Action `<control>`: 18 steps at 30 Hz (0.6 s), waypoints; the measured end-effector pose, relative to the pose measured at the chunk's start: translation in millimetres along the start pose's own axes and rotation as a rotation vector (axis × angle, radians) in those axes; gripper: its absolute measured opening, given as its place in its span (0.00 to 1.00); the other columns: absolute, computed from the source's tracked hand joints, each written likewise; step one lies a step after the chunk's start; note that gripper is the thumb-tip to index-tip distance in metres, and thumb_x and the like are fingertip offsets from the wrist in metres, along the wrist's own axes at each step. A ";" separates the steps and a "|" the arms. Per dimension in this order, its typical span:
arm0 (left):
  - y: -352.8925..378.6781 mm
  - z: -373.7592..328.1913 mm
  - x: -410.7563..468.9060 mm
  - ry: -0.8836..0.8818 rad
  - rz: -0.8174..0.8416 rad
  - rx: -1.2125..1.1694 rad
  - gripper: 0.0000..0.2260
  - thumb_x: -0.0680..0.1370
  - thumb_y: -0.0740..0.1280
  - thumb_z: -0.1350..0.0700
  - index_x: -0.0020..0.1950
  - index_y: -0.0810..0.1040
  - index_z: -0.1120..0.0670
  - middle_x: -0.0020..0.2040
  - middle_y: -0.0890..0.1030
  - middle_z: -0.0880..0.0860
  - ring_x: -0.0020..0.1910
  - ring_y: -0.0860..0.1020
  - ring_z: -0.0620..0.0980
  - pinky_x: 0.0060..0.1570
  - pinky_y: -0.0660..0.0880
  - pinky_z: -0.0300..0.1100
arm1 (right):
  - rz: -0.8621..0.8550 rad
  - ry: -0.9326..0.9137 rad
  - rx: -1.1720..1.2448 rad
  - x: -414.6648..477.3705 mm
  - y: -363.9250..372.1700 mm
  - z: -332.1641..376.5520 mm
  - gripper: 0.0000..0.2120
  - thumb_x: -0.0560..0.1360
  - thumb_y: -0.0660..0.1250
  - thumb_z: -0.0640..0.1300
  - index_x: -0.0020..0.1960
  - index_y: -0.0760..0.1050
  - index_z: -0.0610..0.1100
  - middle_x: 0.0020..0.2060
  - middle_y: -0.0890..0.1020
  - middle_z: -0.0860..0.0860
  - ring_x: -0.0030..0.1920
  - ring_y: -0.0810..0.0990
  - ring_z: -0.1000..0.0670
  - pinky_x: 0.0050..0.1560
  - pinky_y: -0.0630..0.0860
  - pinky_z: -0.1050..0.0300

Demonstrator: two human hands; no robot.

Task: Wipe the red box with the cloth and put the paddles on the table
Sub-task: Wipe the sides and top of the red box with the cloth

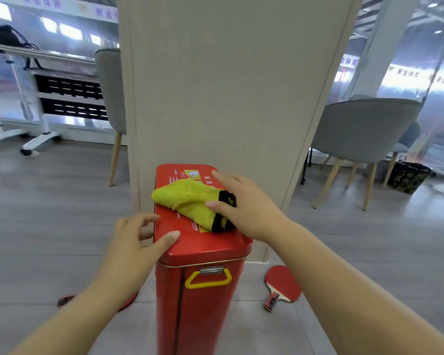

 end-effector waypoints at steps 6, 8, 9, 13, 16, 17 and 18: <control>9.9 8.8 -11.0 -0.099 0.042 -0.195 0.30 0.63 0.69 0.40 0.65 0.72 0.45 0.58 0.78 0.43 0.55 0.79 0.48 0.50 0.76 0.43 | -0.007 0.213 0.206 -28.7 10.0 -58.1 0.25 0.79 0.56 0.58 0.74 0.60 0.55 0.68 0.70 0.51 0.67 0.68 0.52 0.64 0.63 0.60; 12.1 5.7 -12.4 -0.100 0.068 -0.220 0.31 0.61 0.70 0.40 0.64 0.71 0.42 0.56 0.78 0.39 0.54 0.78 0.44 0.50 0.76 0.42 | 0.049 0.253 0.317 -30.2 23.3 -62.0 0.20 0.80 0.56 0.56 0.72 0.63 0.59 0.63 0.75 0.54 0.56 0.75 0.56 0.58 0.70 0.59; 14.0 3.2 -13.4 -0.097 0.087 -0.227 0.30 0.61 0.71 0.37 0.62 0.71 0.39 0.54 0.78 0.36 0.52 0.79 0.41 0.49 0.76 0.39 | 0.071 0.274 0.372 -31.1 29.8 -60.5 0.18 0.81 0.55 0.55 0.70 0.63 0.62 0.60 0.76 0.55 0.52 0.77 0.56 0.55 0.74 0.57; 21.8 0.2 -17.5 -0.083 0.141 -0.266 0.30 0.59 0.73 0.35 0.60 0.72 0.36 0.50 0.82 0.36 0.47 0.81 0.38 0.45 0.77 0.37 | 0.050 0.335 0.482 -35.0 44.9 -58.0 0.19 0.81 0.51 0.58 0.72 0.59 0.63 0.61 0.77 0.50 0.56 0.78 0.45 0.55 0.78 0.43; 23.7 -0.8 -18.0 -0.070 0.149 -0.304 0.29 0.63 0.76 0.45 0.62 0.73 0.40 0.51 0.83 0.40 0.49 0.82 0.41 0.43 0.78 0.35 | 0.027 0.377 0.459 -38.4 47.9 -58.9 0.18 0.81 0.51 0.55 0.69 0.65 0.55 0.58 0.78 0.47 0.56 0.77 0.44 0.57 0.76 0.42; 23.9 -1.8 -18.3 -0.060 0.152 -0.332 0.27 0.64 0.76 0.49 0.62 0.74 0.41 0.51 0.83 0.41 0.49 0.82 0.41 0.41 0.78 0.34 | 0.014 0.400 0.456 -39.8 48.6 -59.8 0.16 0.82 0.51 0.54 0.65 0.69 0.51 0.55 0.79 0.47 0.54 0.78 0.43 0.56 0.76 0.41; 23.7 -2.2 -18.6 -0.052 0.150 -0.363 0.25 0.66 0.76 0.52 0.61 0.75 0.43 0.50 0.84 0.41 0.50 0.82 0.42 0.40 0.78 0.32 | 0.000 0.425 0.450 -41.2 49.0 -60.0 0.15 0.82 0.51 0.54 0.61 0.70 0.49 0.52 0.79 0.46 0.52 0.78 0.43 0.55 0.76 0.42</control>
Point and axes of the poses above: each hand's wrist, its own x-axis towards the middle knuckle, its own y-axis out of the palm, z = x × y, the point moved 8 cm from there along x, towards the middle knuckle
